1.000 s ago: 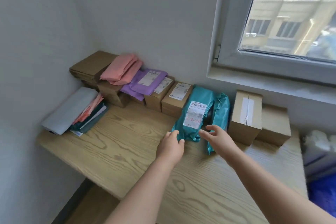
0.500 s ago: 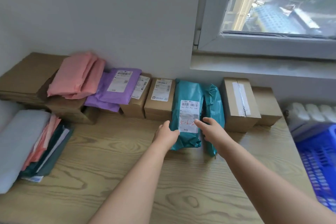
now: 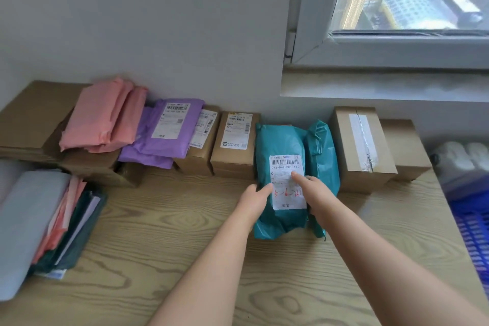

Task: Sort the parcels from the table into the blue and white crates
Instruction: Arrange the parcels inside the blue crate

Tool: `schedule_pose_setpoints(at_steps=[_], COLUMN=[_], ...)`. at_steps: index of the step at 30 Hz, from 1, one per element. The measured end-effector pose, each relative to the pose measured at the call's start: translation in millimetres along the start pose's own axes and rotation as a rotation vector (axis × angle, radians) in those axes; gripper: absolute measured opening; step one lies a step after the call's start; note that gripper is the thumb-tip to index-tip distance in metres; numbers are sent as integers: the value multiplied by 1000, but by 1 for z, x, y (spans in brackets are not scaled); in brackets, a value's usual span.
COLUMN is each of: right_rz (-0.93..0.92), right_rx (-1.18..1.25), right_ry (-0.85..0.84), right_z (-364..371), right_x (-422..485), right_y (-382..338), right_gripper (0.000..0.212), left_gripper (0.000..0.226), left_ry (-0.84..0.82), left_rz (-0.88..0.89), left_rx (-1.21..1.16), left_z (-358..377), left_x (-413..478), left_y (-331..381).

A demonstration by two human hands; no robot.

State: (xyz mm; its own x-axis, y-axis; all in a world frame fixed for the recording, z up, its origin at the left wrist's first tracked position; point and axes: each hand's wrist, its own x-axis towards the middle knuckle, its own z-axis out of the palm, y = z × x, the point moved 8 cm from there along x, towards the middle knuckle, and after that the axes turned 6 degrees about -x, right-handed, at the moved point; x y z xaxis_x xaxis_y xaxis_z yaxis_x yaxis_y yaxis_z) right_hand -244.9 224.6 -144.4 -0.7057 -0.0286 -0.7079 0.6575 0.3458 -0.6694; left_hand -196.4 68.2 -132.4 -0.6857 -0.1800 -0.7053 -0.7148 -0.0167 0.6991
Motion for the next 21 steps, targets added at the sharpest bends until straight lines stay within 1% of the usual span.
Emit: schedule_pose_setpoints(at_steps=[1, 3, 5, 6, 7, 10, 11, 13, 16, 17, 19, 20, 21], right_rz=[3, 1, -32, -52, -74, -125, -142, -187, -268, -288, -312, -322, -334], right_rx=[14, 63, 95, 103, 116, 170, 190, 202, 183, 174, 164, 160, 152], right_ry=[-13, -50, -82, -93, -97, -124, -141, -182, -232, -248, -280, -284, -272], right_z=[-1, -1, 0, 1, 2, 3, 3, 3, 0, -1, -3, -4, -6], right_x=[-2, -6, -14, -20, -27, -51, -61, -80, -104, -111, -124, -128, -133], right_y=[0, 0, -1, -2, -3, -5, -6, -9, -12, -12, -13, -14, -15], right_gripper=[58, 44, 32, 28, 25, 22, 21, 21, 24, 25, 26, 26, 26], left_gripper=[46, 57, 71, 73, 69, 48, 46, 49, 62, 72, 107, 113, 103], left_ry=[-3, 2, 29, 40, 38, 46, 51, 61, 79, 94, 98, 90, 86], left_rz=[5, 8, 14, 4, -4, -24, -19, 20, 88, 103, 110, 123, 155], left_rx=[-10, -52, -142, -197, -256, -430, -467, -513, -542, -558, -567, -559, -550], left_z=[0, -1, -4, -6, -6, -7, -8, -13, -23, -26, -28, -28, -28], left_x=[-2, -8, -11, -15, -22, -36, -41, -50, -60, -64, -70, -72, -80], left_y=[1, 1, -2, -4, -3, -3, -3, 3, 13, 17, 20, 24, 29])
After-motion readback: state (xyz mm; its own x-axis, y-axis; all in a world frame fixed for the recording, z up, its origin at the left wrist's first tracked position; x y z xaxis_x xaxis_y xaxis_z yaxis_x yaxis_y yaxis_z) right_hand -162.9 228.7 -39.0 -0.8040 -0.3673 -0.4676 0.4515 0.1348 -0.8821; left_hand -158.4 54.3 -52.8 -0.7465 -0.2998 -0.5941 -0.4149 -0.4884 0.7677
